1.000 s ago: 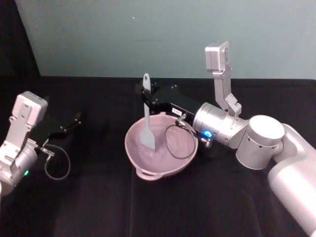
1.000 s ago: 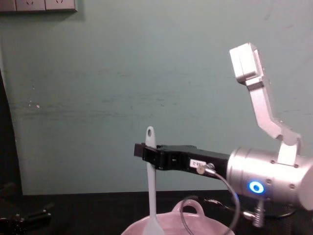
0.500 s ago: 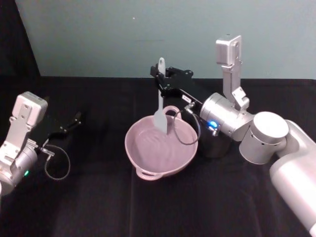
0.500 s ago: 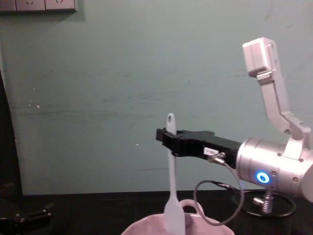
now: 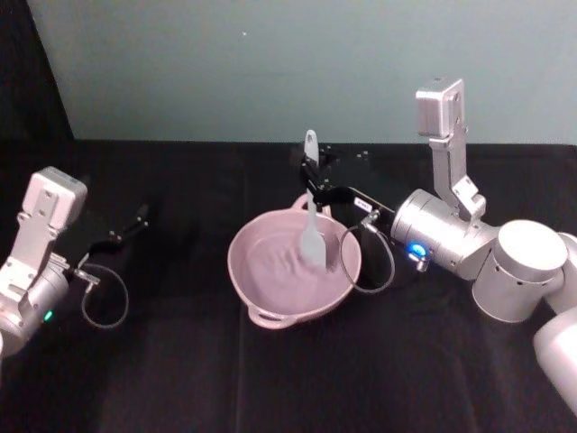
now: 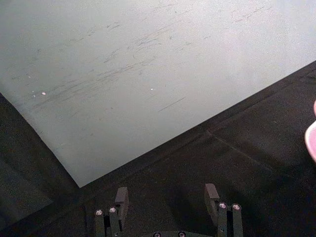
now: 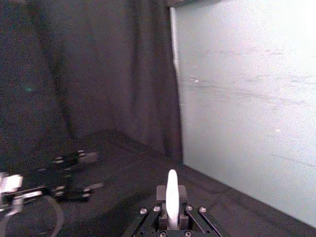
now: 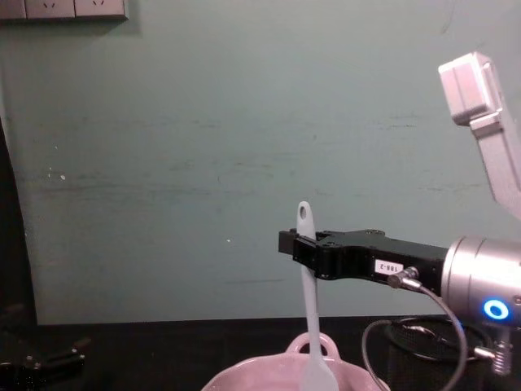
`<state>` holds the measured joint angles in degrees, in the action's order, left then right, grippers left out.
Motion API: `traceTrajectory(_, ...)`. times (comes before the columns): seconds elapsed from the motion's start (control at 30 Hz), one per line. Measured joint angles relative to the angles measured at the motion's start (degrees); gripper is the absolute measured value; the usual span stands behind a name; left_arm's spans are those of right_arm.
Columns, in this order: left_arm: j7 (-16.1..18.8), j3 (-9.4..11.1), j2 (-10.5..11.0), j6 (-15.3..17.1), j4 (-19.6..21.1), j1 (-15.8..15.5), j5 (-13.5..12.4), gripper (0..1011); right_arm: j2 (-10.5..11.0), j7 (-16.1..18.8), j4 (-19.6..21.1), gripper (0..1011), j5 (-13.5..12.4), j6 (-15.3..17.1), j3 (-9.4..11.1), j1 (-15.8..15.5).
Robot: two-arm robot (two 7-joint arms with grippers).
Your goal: Use the one hand to pick up the spoon and stir the clear water in the bowl.
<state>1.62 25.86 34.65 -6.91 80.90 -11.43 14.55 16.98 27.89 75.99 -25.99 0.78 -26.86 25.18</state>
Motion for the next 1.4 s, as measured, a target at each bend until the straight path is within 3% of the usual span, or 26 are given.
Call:
traceTrajectory(0.2, 0.0, 0.0, 0.0, 0.0, 0.0, 0.0, 0.0, 1011, 1.2, 2.3, 4.3, 121, -2.7, 3.2, -0.9, -2.1)
traceTrajectory(0.4, 0.0, 0.0, 0.0, 0.0, 0.0, 0.0, 0.0, 1011, -0.5, 2.6, 3.7, 121, -3.0, 2.8, -3.4, -1.8)
traceTrajectory(0.57, 0.0, 0.0, 0.0, 0.0, 0.0, 0.0, 0.0, 1011, -3.1, 2.2, -0.1, 121, -2.6, 1.5, -4.7, 0.2)
traceTrajectory(0.73, 0.0, 0.0, 0.0, 0.0, 0.0, 0.0, 0.0, 1011, -6.1, 0.8, -5.9, 121, -0.6, -2.0, -5.2, 3.2)
traceTrajectory(1.03, 0.0, 0.0, 0.0, 0.0, 0.0, 0.0, 0.0, 1011, -9.2, -2.1, -14.0, 121, 2.2, -6.2, -3.0, 7.1)
traceTrajectory(1.17, 0.0, 0.0, 0.0, 0.0, 0.0, 0.0, 0.0, 1011, -8.7, -3.6, -14.2, 121, 3.3, -6.1, -2.0, 7.3)
traceTrajectory(1.4, 0.0, 0.0, 0.0, 0.0, 0.0, 0.0, 0.0, 1011, -5.0, -4.4, -8.4, 121, 3.8, -1.0, -0.2, 4.4)
